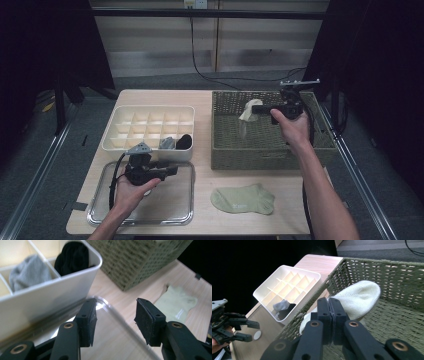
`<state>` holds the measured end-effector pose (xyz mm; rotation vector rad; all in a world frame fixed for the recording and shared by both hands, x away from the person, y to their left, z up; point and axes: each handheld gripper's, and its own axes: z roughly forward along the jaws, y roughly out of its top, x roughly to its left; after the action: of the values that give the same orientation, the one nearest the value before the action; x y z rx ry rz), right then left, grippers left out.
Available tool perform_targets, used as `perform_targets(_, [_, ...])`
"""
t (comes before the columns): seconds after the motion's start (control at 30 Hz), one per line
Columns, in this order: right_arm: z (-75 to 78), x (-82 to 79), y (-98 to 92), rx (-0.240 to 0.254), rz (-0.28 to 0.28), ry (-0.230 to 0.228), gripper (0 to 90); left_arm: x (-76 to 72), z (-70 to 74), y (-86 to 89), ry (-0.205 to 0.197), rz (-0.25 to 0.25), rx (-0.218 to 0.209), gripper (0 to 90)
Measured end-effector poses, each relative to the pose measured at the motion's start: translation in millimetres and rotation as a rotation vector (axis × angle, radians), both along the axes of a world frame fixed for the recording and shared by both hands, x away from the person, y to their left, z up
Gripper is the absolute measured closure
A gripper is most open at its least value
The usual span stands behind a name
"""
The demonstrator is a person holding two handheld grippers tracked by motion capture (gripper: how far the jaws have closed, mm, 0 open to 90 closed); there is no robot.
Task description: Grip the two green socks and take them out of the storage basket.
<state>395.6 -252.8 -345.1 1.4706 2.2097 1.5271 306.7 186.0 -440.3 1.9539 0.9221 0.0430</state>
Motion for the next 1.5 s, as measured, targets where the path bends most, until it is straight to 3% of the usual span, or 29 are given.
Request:
perform_targets(0.2, [5.5, -1.5, -3.2, 0.01, -0.005, -0.007, 88.6, 5.4, 11.0, -12.7, -0.027, -0.011, -0.028, 52.1])
perform_targets(0.3, [9.8, -3.3, -4.1, 0.023, -0.003, -0.017, 88.5, 5.4, 11.0, -14.0, -0.027, -0.019, -0.055, 52.1])
perform_targets(0.47, [16.8, -6.1, -6.4, 0.028, -0.008, -0.027, 88.6, 4.5, 10.7, -13.8, -0.032, -0.013, -0.061, 52.0])
perform_targets(1.0, [36.9, -20.6, -7.6, 0.079, -0.015, -0.061, 88.6, 5.5, 6.8, -17.6, -0.027, -0.013, -0.046, 44.8])
perform_targets(1.5, [65.2, -40.7, -3.2, 0.103, 0.02, -0.122, 88.6, 2.8, 5.3, -17.3, -0.04, -0.003, -0.034, 43.2])
